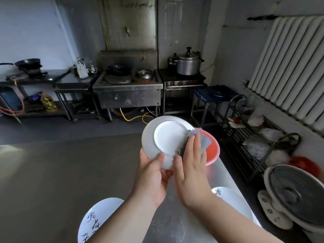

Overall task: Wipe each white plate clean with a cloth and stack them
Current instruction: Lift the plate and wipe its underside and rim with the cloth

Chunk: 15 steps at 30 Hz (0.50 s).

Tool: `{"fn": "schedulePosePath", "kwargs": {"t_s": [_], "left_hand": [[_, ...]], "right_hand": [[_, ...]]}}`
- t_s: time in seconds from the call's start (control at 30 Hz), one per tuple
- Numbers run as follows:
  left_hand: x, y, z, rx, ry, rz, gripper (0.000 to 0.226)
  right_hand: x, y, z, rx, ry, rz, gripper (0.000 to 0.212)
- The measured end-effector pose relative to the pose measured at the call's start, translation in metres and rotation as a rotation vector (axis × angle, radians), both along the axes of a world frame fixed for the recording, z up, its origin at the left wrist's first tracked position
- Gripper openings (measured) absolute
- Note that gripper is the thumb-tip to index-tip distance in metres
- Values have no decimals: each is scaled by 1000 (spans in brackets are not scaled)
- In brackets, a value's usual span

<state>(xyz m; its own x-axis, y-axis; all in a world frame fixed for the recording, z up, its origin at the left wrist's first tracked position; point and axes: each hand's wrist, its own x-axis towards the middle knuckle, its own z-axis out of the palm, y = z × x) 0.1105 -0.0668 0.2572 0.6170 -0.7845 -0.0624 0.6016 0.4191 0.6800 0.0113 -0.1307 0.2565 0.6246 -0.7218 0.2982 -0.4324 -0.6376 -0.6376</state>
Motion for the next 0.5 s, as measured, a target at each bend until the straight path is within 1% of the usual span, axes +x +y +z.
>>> {"fn": "schedulePosePath", "kwargs": {"t_s": [0.1,0.17,0.2,0.27,0.33,0.43,0.5], "left_hand": [[-5,-6,-8,111,-78,61,40],[-11,-9,-14,151,-96,40,36],[-14,-11,-17,129,-83,-4,36],[-19,-14,-23,76,-54,-86,43],[-21,-15,-29,43,-62,-154,50],[-22,-12,-37,53,-128,-307,55],[-22,-12,-43,109,-184,-390,56]], "right_hand": [[-12,37,-28,-55,10,143,87],[-15,37,-37,19,-28,118,89],[-15,27,-35,82,-62,65,87],[-17,-7,-28,157,-157,-79,80],[-29,-49,-16,193,-234,-154,69],[-60,-99,-7,227,-172,-159,47],[-83,-121,-9,211,-72,-177,49]]}}
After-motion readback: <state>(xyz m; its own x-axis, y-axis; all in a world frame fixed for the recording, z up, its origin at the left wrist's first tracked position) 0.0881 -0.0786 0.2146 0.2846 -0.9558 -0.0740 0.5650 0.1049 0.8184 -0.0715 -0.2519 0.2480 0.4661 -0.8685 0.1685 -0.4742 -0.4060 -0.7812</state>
